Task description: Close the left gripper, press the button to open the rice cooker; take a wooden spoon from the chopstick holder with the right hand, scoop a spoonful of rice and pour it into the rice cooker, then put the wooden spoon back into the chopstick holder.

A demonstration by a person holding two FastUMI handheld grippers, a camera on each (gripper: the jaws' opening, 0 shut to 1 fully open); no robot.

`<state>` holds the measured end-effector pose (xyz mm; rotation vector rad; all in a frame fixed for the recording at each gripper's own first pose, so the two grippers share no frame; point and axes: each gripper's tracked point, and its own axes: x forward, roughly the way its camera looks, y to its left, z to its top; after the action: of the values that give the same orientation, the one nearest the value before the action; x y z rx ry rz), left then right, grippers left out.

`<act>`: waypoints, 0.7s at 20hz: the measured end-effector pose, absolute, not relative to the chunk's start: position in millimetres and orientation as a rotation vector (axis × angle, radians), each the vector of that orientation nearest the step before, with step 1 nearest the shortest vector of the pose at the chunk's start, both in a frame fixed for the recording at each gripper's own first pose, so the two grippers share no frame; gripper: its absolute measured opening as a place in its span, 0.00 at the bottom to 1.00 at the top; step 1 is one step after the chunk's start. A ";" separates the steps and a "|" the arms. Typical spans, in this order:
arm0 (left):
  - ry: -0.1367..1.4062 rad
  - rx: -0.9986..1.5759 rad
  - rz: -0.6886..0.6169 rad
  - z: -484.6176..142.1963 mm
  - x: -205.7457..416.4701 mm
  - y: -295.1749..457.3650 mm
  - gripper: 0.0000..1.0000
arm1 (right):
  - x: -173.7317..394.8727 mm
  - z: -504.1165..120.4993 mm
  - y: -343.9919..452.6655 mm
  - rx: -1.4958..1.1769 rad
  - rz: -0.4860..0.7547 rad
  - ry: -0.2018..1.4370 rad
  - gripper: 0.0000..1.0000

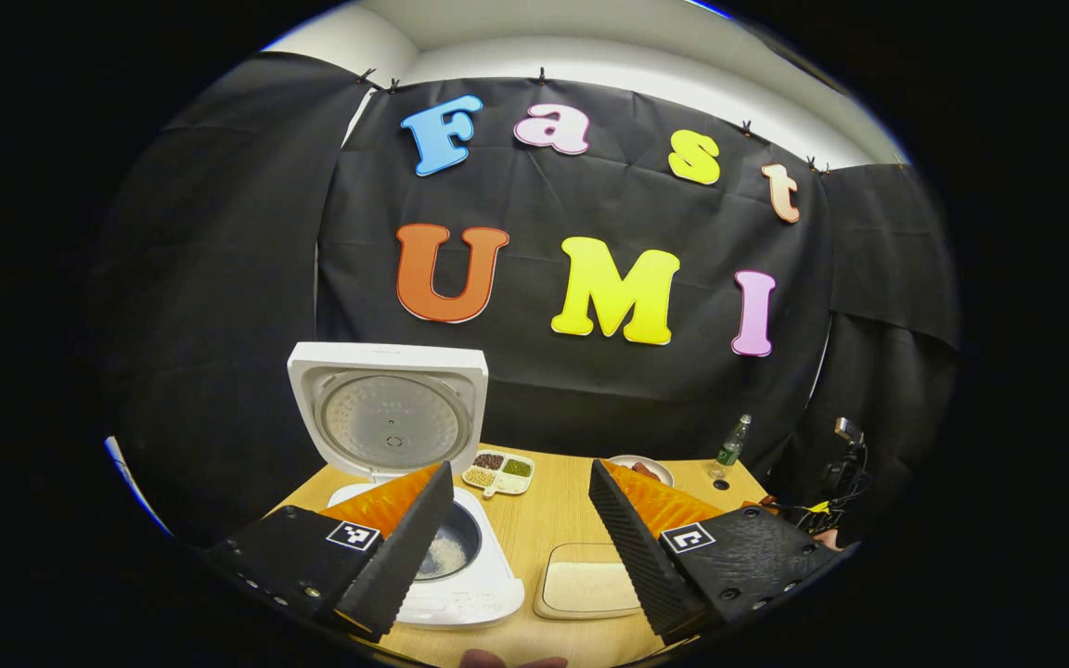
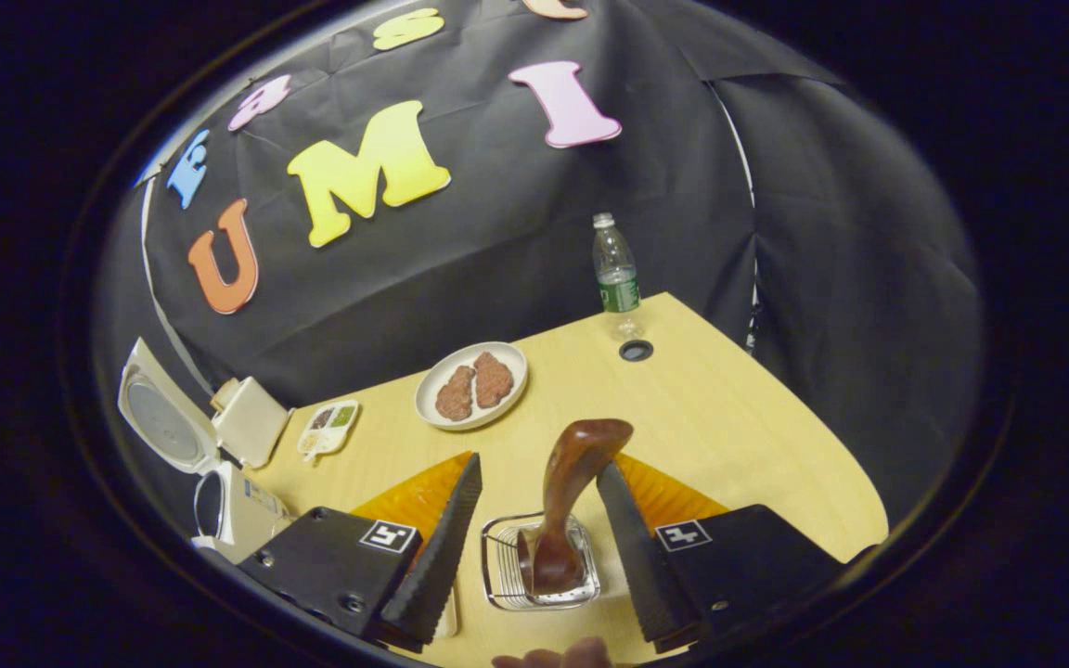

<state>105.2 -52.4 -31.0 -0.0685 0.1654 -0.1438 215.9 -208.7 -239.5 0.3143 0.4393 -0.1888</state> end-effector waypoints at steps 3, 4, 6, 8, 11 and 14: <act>0.155 -0.076 -0.154 -29.8 109.2 -47.6 0.94 | 205.1 -205.3 -212.5 0.251 -0.202 0.376 0.79; 0.152 -0.077 -0.156 -29.9 111.8 -44.2 0.94 | 201.4 -192.6 -214.3 0.223 -0.209 0.356 0.80; 0.139 -0.080 -0.160 -26.1 117.4 -38.3 0.94 | 190.0 -164.6 -212.2 0.169 -0.215 0.312 0.94; 0.115 -0.074 -0.155 -19.3 122.4 -28.8 0.94 | 177.0 -139.2 -205.2 0.121 -0.214 0.270 0.96; 0.079 -0.050 -0.140 -5.3 135.4 -13.8 0.94 | 154.9 -109.7 -189.3 0.082 -0.207 0.217 0.96; 0.038 -0.024 -0.115 15.9 155.2 7.0 0.94 | 133.6 -91.8 -176.8 0.058 -0.211 0.182 0.97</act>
<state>155.2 7.0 15.9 -0.0239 0.0378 -0.1147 133.6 -176.8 -91.8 0.0578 0.1819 -0.2106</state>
